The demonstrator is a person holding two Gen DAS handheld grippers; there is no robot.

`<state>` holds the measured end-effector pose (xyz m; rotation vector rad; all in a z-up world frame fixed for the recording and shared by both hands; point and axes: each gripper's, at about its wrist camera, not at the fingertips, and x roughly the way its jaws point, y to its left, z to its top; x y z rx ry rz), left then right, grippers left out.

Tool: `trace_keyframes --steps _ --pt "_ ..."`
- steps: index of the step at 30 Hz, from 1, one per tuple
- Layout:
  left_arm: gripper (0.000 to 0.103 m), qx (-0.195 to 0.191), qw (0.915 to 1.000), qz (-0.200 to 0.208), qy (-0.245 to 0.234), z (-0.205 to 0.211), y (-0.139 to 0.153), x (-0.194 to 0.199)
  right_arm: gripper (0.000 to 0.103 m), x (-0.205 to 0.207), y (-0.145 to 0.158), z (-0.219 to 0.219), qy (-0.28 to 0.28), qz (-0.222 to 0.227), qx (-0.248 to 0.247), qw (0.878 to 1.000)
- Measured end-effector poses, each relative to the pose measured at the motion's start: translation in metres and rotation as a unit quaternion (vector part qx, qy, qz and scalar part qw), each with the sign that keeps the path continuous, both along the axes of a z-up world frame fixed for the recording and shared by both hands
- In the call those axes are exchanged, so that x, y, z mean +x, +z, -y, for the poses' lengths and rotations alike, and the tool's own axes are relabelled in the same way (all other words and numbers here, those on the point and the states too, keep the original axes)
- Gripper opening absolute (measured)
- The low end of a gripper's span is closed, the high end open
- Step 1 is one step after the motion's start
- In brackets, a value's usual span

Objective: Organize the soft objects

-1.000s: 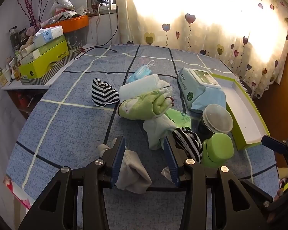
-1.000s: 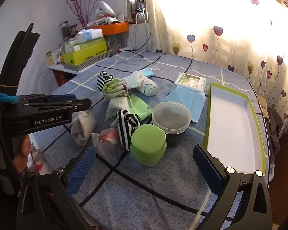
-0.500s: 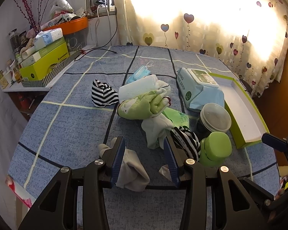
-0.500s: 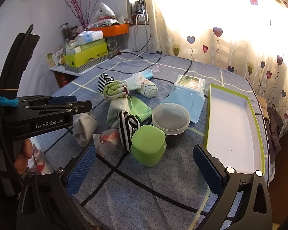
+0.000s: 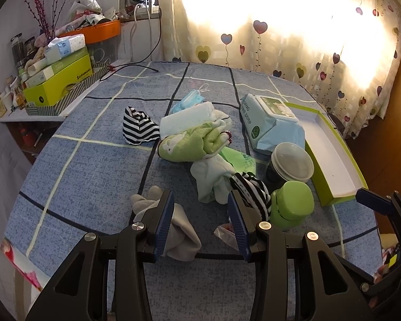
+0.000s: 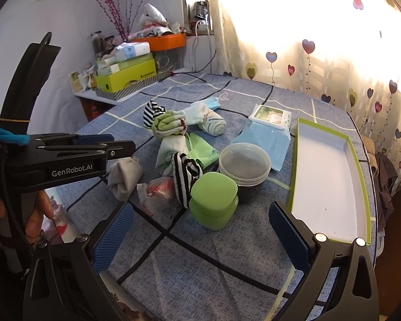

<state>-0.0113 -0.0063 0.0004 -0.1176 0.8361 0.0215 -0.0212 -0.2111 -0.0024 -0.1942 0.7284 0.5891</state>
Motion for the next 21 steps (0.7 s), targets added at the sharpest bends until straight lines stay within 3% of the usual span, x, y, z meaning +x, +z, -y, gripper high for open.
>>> trace_keyframes --steps 21 --pt "0.043 -0.014 0.9996 0.023 0.009 -0.015 -0.001 -0.006 0.101 0.002 0.006 -0.004 0.012 0.009 0.008 1.0"
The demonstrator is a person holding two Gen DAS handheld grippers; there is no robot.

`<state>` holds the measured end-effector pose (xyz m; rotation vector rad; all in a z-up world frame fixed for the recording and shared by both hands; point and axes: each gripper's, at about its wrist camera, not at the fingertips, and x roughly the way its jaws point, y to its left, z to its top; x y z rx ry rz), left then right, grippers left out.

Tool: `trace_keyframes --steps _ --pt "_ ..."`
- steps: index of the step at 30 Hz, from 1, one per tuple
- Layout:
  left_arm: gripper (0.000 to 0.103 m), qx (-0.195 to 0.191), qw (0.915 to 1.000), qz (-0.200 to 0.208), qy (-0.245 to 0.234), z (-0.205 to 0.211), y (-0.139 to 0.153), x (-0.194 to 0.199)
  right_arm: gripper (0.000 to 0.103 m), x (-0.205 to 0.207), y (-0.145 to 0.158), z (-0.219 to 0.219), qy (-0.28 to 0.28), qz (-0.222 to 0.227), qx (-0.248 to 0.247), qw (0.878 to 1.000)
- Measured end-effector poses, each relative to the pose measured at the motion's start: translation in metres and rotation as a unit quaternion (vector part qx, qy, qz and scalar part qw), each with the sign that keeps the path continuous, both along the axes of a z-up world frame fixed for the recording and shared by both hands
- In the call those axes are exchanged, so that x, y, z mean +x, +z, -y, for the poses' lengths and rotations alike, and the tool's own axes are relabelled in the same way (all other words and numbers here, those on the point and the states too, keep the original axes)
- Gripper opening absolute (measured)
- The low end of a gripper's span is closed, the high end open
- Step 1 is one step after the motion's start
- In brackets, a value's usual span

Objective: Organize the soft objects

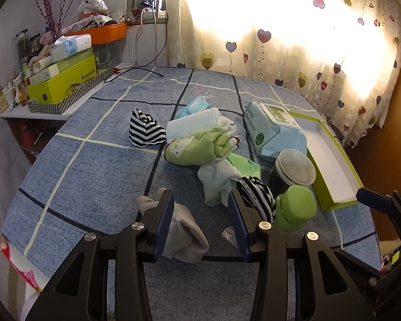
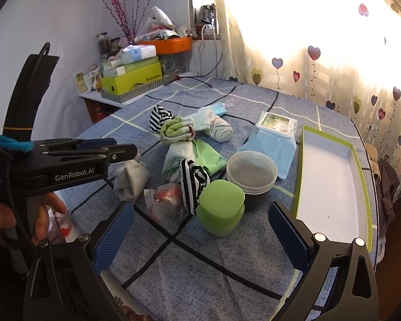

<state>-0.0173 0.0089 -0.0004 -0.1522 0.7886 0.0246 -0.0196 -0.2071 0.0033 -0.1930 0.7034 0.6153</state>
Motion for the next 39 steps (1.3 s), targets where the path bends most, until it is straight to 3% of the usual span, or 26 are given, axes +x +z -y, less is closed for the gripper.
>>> trace_keyframes --steps 22,39 --pt "0.043 0.015 0.9998 -0.004 0.014 -0.01 -0.007 0.009 0.101 0.009 -0.005 -0.015 0.013 0.007 -0.019 1.0" --pt "0.043 0.004 0.9999 -0.016 0.0 -0.011 -0.011 0.016 0.101 0.019 -0.003 -0.01 -0.001 -0.005 0.0 1.0"
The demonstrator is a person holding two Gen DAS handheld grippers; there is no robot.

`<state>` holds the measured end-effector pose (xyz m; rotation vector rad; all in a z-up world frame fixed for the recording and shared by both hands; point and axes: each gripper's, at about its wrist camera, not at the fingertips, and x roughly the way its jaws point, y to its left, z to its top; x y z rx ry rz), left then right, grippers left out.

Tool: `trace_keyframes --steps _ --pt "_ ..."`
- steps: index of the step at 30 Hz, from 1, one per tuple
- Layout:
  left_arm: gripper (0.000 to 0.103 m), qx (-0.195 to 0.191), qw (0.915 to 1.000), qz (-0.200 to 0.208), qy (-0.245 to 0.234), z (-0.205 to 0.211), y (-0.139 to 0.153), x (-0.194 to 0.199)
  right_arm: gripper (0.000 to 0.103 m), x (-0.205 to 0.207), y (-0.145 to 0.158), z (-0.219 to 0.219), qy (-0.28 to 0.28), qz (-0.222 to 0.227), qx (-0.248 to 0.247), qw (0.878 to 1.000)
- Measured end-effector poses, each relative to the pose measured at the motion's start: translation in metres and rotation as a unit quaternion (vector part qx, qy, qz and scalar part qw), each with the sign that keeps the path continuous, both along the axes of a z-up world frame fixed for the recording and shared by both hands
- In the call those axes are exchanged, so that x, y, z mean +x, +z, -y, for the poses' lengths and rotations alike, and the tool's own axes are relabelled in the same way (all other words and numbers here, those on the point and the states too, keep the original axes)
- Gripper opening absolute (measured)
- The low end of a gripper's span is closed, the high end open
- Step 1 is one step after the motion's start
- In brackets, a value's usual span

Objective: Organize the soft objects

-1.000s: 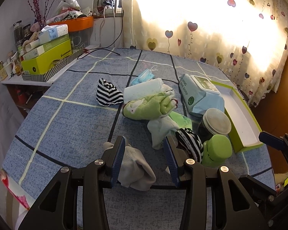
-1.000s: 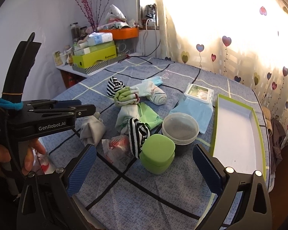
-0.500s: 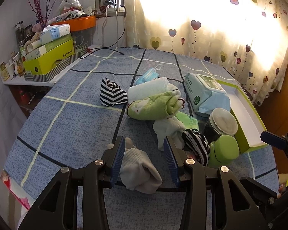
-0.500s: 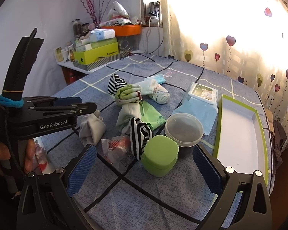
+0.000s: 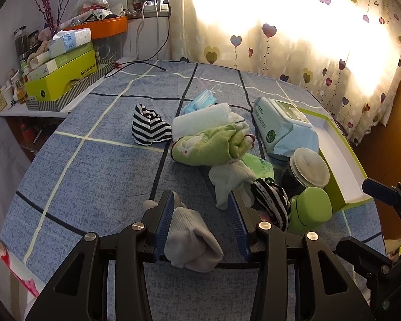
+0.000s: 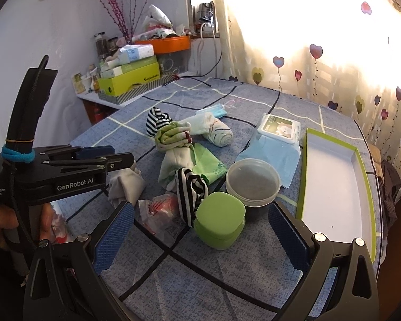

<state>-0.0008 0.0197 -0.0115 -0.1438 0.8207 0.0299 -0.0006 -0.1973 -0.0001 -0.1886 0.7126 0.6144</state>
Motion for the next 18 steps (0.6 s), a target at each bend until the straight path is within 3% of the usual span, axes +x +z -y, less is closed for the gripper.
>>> trace_keyframes --steps 18 --pt "0.043 -0.013 0.9998 0.004 0.017 -0.018 0.001 -0.004 0.101 -0.002 0.003 -0.008 0.007 -0.002 0.005 1.0"
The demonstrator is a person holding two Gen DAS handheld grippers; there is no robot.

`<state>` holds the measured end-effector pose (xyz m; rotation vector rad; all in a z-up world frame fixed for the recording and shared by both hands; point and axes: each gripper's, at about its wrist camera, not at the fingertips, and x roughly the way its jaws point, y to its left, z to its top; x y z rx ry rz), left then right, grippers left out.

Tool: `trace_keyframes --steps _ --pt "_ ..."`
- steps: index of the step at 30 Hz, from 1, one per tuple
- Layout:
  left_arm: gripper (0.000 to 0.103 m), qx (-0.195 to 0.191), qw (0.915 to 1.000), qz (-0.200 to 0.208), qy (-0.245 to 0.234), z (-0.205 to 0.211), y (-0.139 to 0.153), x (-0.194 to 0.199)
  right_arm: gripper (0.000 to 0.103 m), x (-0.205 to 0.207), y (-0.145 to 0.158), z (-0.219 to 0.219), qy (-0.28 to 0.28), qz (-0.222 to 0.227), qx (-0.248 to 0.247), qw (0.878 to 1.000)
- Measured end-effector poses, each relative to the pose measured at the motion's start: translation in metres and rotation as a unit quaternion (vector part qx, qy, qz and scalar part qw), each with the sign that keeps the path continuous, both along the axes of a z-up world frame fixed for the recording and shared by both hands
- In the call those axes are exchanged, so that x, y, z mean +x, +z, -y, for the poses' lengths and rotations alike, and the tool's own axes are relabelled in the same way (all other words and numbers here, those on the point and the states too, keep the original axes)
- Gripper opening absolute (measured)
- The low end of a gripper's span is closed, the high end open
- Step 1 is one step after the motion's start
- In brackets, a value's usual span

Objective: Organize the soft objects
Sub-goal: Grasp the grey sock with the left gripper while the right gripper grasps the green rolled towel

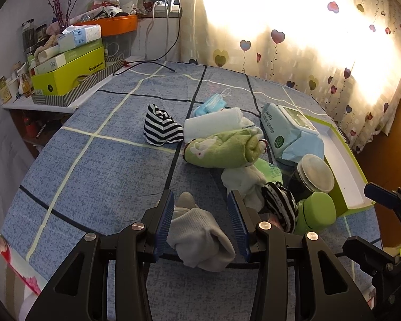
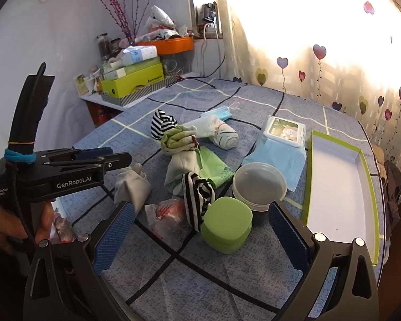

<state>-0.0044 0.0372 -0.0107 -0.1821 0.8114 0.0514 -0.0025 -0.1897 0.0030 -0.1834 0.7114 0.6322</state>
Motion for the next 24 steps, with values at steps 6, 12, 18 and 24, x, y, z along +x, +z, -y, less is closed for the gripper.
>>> trace_keyframes --steps 6,12,18,24 --pt "0.043 -0.012 0.9999 -0.002 0.004 -0.008 -0.003 -0.001 0.101 0.0 0.001 -0.004 0.006 0.0 -0.001 1.0" --pt "0.043 -0.028 0.9996 0.002 0.005 -0.014 -0.006 -0.002 0.101 0.002 0.001 -0.006 0.01 0.0 0.0 1.0" --pt "0.043 -0.038 0.9991 0.003 0.019 -0.026 -0.01 -0.002 0.099 0.003 0.003 -0.01 0.017 0.004 0.002 1.0" --pt "0.043 -0.048 0.9986 0.004 0.021 -0.032 -0.014 -0.002 0.089 0.01 0.005 -0.02 0.029 0.007 0.0 1.0"
